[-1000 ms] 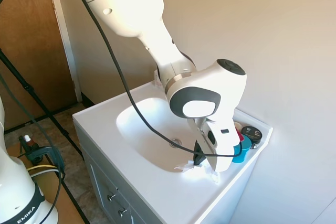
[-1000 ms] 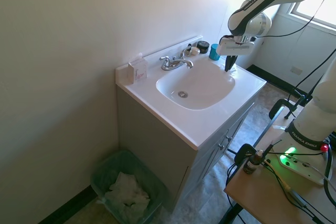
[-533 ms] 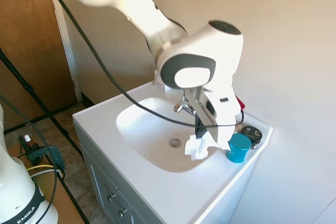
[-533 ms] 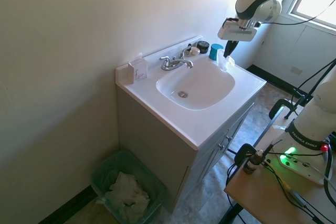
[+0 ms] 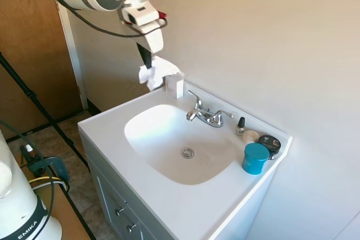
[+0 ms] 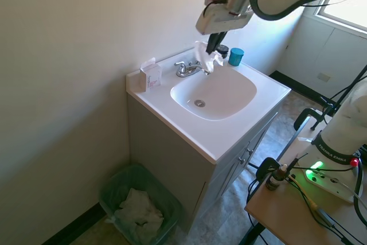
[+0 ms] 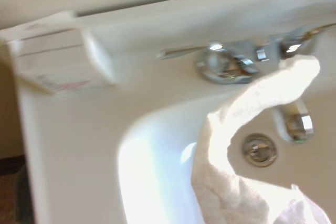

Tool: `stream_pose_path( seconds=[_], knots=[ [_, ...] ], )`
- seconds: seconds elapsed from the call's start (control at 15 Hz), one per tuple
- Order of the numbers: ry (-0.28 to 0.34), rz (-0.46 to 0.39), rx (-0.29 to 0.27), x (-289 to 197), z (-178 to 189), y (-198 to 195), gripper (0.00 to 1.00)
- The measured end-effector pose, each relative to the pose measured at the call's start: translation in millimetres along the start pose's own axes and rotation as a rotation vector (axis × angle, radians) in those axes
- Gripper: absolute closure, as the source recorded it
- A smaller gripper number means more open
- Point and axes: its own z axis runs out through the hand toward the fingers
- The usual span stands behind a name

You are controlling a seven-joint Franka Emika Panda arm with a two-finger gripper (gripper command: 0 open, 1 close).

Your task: Throw the tissue in the trash bin

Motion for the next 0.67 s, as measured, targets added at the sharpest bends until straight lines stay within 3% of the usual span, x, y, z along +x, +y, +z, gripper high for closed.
stream_pose_path(
  seconds=[0.33, 0.67],
  knots=[
    [0.055, -0.114, -0.020, -116, 11, -86, 1.00],
    [0.024, -0.228, -0.115, -199, 76, -145, 1.00]
  ],
)
